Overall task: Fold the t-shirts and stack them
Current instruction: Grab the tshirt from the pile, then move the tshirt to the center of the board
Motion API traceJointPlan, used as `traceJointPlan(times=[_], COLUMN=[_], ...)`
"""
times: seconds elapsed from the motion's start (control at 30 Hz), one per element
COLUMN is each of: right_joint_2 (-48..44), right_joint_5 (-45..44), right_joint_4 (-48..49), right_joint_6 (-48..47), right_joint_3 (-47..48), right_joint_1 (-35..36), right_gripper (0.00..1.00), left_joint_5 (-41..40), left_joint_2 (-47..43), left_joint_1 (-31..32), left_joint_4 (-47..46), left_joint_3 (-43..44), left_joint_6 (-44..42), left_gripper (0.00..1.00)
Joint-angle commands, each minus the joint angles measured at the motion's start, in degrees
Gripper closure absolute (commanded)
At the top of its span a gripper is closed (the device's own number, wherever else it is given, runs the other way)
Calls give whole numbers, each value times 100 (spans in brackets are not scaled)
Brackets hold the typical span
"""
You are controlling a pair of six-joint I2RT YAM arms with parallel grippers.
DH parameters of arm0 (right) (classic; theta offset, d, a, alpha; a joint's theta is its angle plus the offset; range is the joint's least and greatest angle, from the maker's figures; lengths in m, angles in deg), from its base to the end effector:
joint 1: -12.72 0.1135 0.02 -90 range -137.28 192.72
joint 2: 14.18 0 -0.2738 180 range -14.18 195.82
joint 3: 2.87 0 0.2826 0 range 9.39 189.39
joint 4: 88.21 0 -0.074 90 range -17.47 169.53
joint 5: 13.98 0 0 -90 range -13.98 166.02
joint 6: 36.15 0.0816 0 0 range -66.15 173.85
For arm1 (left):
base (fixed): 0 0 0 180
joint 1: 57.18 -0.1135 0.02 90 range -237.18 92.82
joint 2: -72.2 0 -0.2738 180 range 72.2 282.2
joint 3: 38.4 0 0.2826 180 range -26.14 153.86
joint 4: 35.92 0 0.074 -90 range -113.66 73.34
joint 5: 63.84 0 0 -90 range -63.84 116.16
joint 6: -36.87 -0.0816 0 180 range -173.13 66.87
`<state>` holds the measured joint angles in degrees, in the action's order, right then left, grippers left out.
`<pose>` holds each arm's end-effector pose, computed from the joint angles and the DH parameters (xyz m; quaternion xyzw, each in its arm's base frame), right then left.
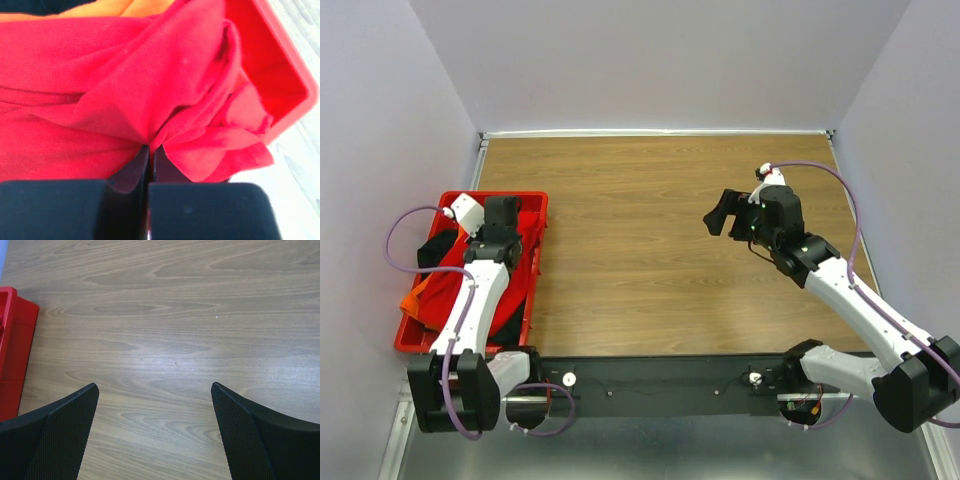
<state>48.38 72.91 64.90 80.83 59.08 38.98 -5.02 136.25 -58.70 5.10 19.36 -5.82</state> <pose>0.2838 0.1351 0.2817 0.0194 0.8545 0.2116 0.4740 0.2774 0.0496 0.2230 -0.4599 0.7765 0.0942 0.4204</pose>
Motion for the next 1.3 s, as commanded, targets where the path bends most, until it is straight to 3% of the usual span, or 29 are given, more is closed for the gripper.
traceJointPlan(times=[0.0, 0.27, 0.47, 0.53, 0.63, 0.7, 0.9, 1.13, 1.27], right_joint_2=[-87, -95, -113, -139, -192, -236, -420, -526, -351], right_joint_5=[188, 224, 276, 276, 259, 224, 109, 74, 539], right_joint_4=[57, 66, 57, 57, 48, 48, 39, 22, 39], right_joint_6=[-9, -9, -9, 0, -17, -9, 18, 97, 26], right_joint_3=[-30, 120, 313, 365, 410, 436, 401, 243, 67], right_joint_1=[28, 28, 28, 28, 19, 28, 28, 28, 28], right_gripper=[0, 0, 0, 0, 0, 0, 0, 0, 0], left_joint_5=[112, 1455, 3090, 3424, 2963, 2706, 2108, 2554, 2582], left_joint_2=[-480, -1685, -1537, -1457, -1256, -1106, -54, 1556, 1988], left_joint_1=[-33, -15, 55, 404, 1055, 1811, 3304, 3940, 3923], left_joint_4=[-203, -660, -1099, -1231, -1425, -1582, -2223, -2752, -2700], left_joint_3=[266, 1321, 2217, 2358, 2455, 2490, 2429, 2727, 2965], left_joint_6=[-326, -1566, -1699, -1603, -1497, -1427, -1014, -767, -846], left_gripper=[100, 100, 100, 100, 100, 100, 100, 100, 61])
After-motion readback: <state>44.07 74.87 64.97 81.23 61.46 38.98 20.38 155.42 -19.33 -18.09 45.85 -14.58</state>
